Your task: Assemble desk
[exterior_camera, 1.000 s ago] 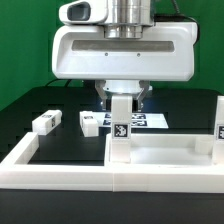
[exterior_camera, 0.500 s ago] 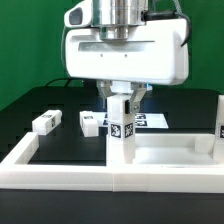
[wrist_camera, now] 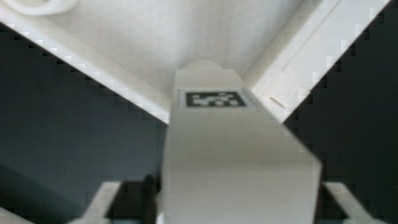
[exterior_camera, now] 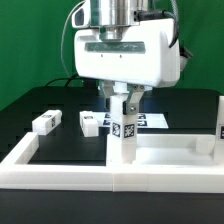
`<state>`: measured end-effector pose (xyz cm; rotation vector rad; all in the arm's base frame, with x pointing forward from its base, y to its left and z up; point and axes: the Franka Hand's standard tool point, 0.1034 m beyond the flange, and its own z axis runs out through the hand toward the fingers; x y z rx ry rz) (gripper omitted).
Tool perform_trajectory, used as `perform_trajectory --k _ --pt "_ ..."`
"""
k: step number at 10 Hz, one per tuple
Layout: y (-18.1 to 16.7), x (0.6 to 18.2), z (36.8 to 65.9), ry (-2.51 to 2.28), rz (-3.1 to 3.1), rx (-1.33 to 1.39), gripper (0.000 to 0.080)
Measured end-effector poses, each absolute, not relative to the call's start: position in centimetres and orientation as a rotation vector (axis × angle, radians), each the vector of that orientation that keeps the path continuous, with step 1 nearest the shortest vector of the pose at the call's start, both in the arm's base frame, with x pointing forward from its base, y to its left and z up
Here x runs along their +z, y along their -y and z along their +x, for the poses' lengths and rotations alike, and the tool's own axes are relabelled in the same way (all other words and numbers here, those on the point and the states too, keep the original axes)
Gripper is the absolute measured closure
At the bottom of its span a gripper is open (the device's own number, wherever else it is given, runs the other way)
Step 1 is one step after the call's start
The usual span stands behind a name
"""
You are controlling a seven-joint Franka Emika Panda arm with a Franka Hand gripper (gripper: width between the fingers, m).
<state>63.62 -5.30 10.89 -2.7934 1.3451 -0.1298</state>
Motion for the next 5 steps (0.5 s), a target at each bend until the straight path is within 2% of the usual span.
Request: perform_trajectory --k 1,2,3,5 --pt "5.19 10.96 63.64 -1.260 -2.834 -0.132 0.0266" --pt "5.09 10.99 63.62 -1.187 -2.870 -0.131 0.0266" --pt "4.67 11.07 63.48 -0.997 -2.977 -0.117 0.0170" --pt "4.62 11.16 63.55 -0.770 -3.048 -0.123 0.0156"
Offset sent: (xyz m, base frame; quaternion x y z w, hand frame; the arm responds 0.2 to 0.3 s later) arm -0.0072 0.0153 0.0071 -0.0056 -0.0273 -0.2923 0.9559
